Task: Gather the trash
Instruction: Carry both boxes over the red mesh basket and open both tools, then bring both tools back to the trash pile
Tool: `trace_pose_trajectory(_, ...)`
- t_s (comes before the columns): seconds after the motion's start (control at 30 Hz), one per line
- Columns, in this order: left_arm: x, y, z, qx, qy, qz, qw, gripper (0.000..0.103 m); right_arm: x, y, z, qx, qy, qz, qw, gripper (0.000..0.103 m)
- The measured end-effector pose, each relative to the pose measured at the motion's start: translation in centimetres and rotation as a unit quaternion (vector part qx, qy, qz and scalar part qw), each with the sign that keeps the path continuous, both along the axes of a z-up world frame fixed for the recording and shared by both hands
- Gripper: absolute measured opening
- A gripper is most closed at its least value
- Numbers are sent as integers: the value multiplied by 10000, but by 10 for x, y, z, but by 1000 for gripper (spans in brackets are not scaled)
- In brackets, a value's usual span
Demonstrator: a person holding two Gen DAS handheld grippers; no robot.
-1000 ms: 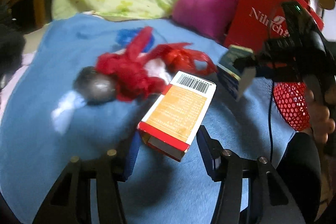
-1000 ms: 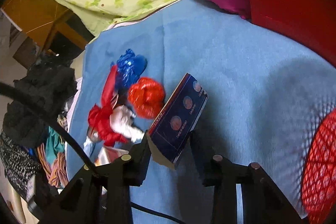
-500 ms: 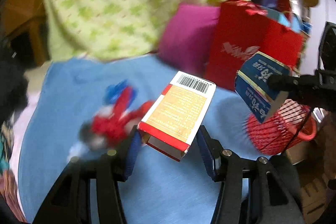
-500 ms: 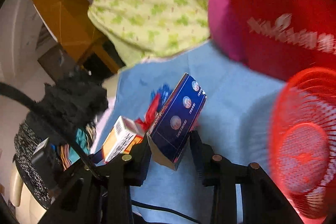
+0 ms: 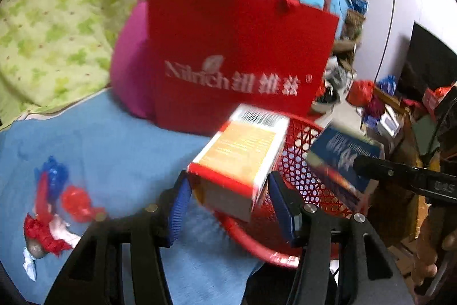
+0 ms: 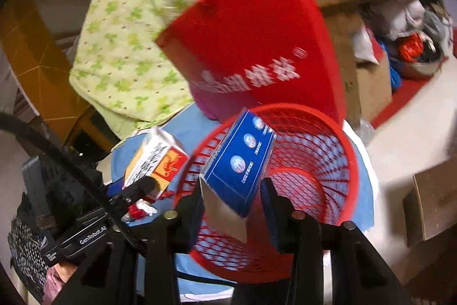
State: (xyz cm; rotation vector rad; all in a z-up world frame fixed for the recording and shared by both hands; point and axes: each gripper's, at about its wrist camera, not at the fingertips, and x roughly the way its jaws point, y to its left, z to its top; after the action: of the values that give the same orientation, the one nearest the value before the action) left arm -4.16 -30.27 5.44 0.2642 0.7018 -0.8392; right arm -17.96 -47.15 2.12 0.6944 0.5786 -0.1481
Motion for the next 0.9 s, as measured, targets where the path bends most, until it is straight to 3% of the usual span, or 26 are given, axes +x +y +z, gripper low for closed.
trace_pose_trajectory(0.1, 4, -15, -11, 271, 16, 24, 9996, 59, -5, -12, -7, 136, -61, -138, 9998, 68)
trace_pose_trajectory(0.23, 7, -10, -15, 310, 5, 79, 9995, 59, -19, -20, -3, 73, -367, -302, 9988, 68)
trace_pose_trajectory(0.37, 3, 24, -9, 143, -129, 327, 9993, 59, -23, -5, 15, -214, -669, -164, 9974, 68)
trace_pose_trajectory(0.53, 5, 93, -14, 76, -149, 967, 9952, 63, -6, 44, 40, -524, -1104, 579, 9908, 68)
trace_pose_trajectory(0.7, 15, 196, -34, 297, -230, 2011, 9789, 63, 29, 107, 50, -663, -1222, 1448, 9796, 68)
trace_pose_trajectory(0.9, 29, 318, -52, 372, -161, 3270, 9442, 63, 91, 183, 29, -506, -807, 2302, 9685, 68)
